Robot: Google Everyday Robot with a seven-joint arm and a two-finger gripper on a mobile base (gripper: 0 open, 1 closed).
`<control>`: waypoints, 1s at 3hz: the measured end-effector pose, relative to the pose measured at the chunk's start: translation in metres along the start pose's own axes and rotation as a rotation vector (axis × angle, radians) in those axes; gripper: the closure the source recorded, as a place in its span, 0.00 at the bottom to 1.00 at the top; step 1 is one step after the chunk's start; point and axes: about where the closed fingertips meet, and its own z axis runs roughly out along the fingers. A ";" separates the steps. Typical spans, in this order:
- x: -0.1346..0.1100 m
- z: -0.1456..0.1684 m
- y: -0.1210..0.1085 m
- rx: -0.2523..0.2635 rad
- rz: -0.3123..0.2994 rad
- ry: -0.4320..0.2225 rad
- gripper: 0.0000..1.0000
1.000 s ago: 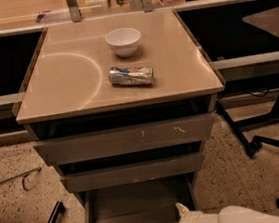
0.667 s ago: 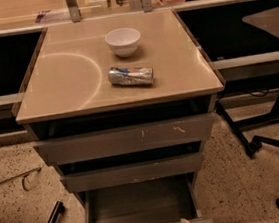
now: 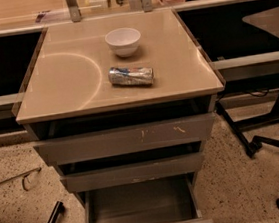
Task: Close bottom drawer
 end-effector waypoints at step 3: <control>0.015 0.046 -0.025 -0.013 -0.033 0.039 0.00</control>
Offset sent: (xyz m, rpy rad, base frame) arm 0.0221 0.0205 -0.0605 -0.0079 0.0047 0.0676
